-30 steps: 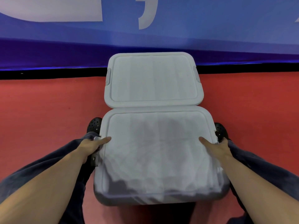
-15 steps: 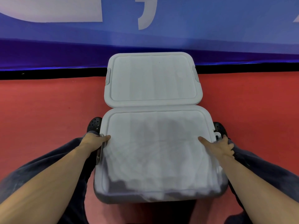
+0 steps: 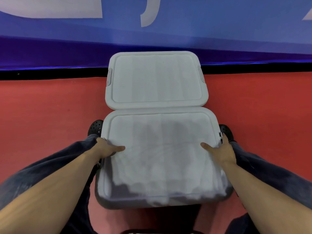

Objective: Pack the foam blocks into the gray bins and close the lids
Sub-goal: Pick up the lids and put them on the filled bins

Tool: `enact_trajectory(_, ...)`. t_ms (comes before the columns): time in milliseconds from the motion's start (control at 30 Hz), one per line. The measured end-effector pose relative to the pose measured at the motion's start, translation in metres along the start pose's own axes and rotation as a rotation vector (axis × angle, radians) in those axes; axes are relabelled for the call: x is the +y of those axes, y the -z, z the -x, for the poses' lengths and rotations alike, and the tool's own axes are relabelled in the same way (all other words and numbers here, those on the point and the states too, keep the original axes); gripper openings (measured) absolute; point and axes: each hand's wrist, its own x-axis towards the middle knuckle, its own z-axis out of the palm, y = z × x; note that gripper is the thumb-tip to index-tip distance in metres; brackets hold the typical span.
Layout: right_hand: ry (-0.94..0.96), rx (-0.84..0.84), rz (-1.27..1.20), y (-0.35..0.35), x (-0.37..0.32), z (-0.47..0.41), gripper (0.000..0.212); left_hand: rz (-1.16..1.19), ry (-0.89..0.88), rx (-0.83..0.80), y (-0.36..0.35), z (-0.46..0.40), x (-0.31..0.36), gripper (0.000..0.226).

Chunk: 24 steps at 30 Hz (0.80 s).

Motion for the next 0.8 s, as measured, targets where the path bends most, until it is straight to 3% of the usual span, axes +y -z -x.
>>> enact_trajectory(67, 0.023, 0.026, 0.031, -0.003, 0.001, 0.004, 0.12, 0.015, 0.008, -0.015, 0.001, -0.001, 0.001, 0.145)
enact_trajectory(167, 0.046, 0.037, 0.14, -0.005, -0.001, 0.008, 0.106, 0.027, 0.041, -0.04, -0.002, -0.034, -0.022, 0.175)
enact_trajectory(267, 0.056, 0.041, 0.161, -0.006, -0.002, 0.009, 0.104, 0.043, 0.034, -0.019, -0.006, -0.047, -0.031, 0.181)
enact_trajectory(567, 0.064, 0.009, 0.166, -0.009, -0.01, 0.01, 0.106, 0.138, -0.009, 0.014, 0.006, -0.03, -0.018, 0.152)
enact_trajectory(667, 0.07, 0.012, 0.175, -0.014, -0.013, 0.013, 0.106, 0.118, 0.013, 0.04, 0.013, -0.013, -0.001, 0.096)
enact_trajectory(700, 0.072, 0.01, 0.167, -0.014, -0.014, 0.014, 0.107, 0.108, 0.017, 0.038, 0.015, -0.016, 0.0, 0.086)
enact_trajectory(800, 0.054, -0.012, 0.127, -0.015, -0.018, 0.015, 0.11, 0.065, -0.024, -0.016, 0.02, -0.023, -0.002, 0.12)
